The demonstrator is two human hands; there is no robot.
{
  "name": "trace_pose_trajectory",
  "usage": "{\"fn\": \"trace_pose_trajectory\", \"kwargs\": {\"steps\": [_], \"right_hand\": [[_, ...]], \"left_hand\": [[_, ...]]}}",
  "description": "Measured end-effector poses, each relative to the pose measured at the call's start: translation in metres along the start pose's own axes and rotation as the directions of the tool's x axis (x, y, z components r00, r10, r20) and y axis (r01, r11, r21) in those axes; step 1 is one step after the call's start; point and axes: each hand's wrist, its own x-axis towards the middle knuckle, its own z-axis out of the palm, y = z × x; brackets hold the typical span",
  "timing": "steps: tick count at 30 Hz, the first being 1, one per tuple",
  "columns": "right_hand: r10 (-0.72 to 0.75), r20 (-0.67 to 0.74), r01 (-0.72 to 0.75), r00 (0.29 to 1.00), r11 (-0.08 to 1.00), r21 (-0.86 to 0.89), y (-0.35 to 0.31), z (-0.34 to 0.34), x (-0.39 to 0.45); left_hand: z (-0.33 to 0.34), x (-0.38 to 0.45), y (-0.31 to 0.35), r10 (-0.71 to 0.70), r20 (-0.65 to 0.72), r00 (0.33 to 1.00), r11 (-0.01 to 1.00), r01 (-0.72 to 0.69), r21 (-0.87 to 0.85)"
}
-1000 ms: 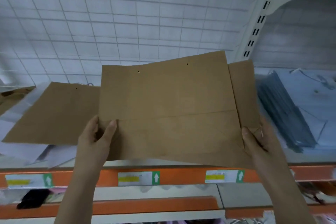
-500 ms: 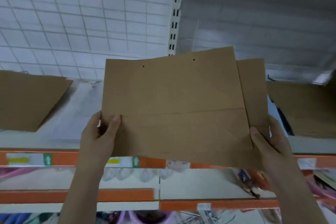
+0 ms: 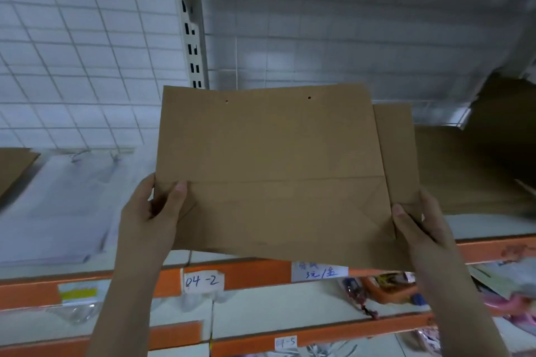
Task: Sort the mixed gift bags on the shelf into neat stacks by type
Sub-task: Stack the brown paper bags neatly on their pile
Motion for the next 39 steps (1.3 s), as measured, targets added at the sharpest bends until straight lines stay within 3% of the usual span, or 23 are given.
{"fn": "trace_pose_trajectory", "kwargs": {"steps": [5, 12, 26, 32, 36, 39], "right_hand": [[-0.071, -0.038, 0.072, 0.997, 0.997, 0.023, -0.001, -0.027, 0.027], [-0.057, -0.081, 0.062, 0.995, 0.996, 0.06, 0.005, -0.077, 0.077], [-0.059, 0.093, 0.049, 0.994, 0.993, 0.109, 0.037, -0.266, 0.206], [0.003, 0.078, 0.0, 0.997, 0.999, -0.039, 0.056, -0.296, 0.244], [0.093, 0.016, -0.082, 0.996, 0.934, -0.349, 0.073, -0.298, 0.26], [0.046, -0.033, -0.056, 0.998, 0.838, -0.543, 0.08, -0.293, 0.266]], "left_hand": [[0.034, 0.004, 0.01, -0.004, 0.075, 0.997, 0.997, 0.009, -0.073], [0.089, -0.005, 0.027, 0.003, 0.11, 0.994, 0.997, 0.005, -0.08], [0.301, -0.078, 0.06, 0.022, 0.048, 0.999, 0.998, -0.019, -0.055], [0.349, -0.093, 0.062, 0.012, 0.007, 1.0, 0.998, -0.013, 0.058], [0.366, -0.097, 0.057, -0.03, -0.01, 0.999, 0.99, 0.031, 0.137], [0.371, -0.097, 0.053, -0.031, -0.004, 1.0, 0.966, 0.031, 0.255]]}}
